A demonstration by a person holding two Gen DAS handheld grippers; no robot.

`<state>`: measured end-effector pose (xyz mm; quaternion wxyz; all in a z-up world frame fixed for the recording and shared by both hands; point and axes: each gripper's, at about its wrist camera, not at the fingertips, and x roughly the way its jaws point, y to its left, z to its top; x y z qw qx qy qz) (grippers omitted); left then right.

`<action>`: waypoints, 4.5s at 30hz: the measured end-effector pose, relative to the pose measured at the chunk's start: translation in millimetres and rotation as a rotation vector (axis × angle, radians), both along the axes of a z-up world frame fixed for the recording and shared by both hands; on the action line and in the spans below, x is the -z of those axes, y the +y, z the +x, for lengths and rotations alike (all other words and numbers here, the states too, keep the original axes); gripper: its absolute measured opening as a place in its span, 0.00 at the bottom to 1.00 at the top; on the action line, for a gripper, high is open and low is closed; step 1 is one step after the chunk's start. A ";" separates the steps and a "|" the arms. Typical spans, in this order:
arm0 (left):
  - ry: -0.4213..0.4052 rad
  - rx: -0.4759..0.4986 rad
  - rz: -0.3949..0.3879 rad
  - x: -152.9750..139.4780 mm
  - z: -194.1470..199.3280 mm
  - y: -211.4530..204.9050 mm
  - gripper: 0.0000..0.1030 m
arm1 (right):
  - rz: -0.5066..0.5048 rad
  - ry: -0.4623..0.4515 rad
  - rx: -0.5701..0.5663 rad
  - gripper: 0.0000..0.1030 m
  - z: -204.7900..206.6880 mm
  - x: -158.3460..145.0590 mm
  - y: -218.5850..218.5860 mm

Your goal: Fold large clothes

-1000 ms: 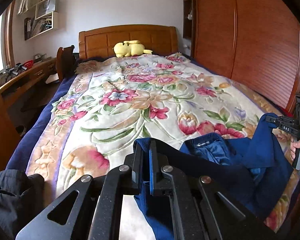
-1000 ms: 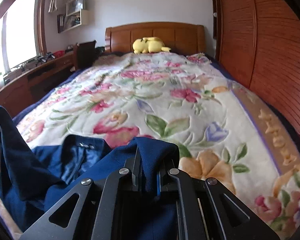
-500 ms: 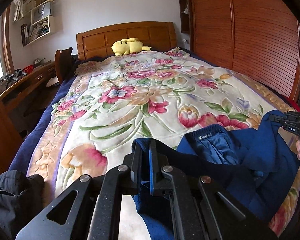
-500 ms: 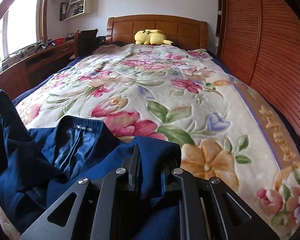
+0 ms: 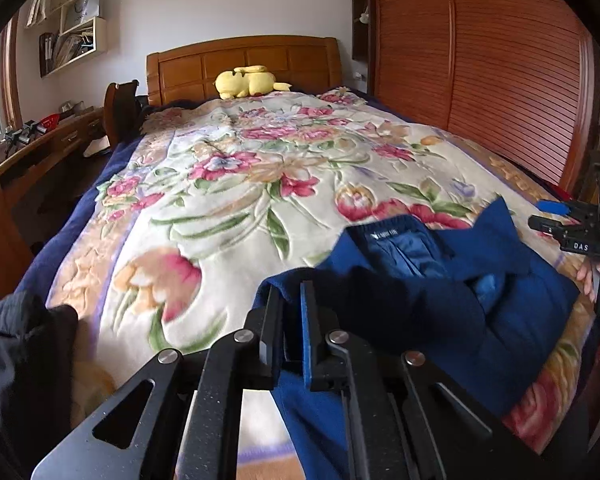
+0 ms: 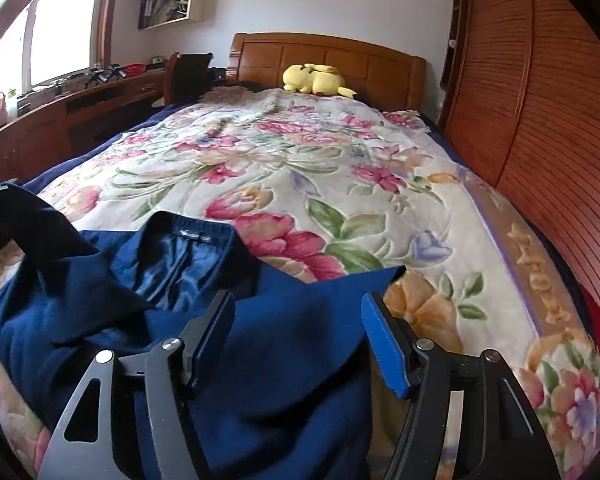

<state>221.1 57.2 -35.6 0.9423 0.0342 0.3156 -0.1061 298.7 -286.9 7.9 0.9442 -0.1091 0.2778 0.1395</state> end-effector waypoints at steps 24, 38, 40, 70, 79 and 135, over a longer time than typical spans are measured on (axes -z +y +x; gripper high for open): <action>0.045 0.017 -0.128 40.2 -66.2 11.8 0.09 | -0.354 -0.018 0.039 0.66 93.0 11.3 44.1; 0.116 0.049 -0.105 65.6 -60.1 -4.9 0.09 | -0.166 0.105 -0.403 0.66 36.6 18.6 115.5; 0.130 0.043 -0.103 69.2 -60.5 -2.8 0.09 | -0.204 0.128 -0.491 0.66 19.9 33.2 135.9; 0.154 0.097 -0.113 75.5 -59.0 -26.2 0.09 | -0.194 0.263 -0.266 0.55 117.0 49.8 121.5; 0.156 0.114 -0.103 72.5 -55.1 -35.5 0.09 | -0.198 0.342 -0.341 0.04 131.9 49.8 129.4; 0.161 0.058 -0.111 105.6 -57.7 -32.9 0.09 | 0.030 0.299 0.066 0.02 190.3 78.1 -64.5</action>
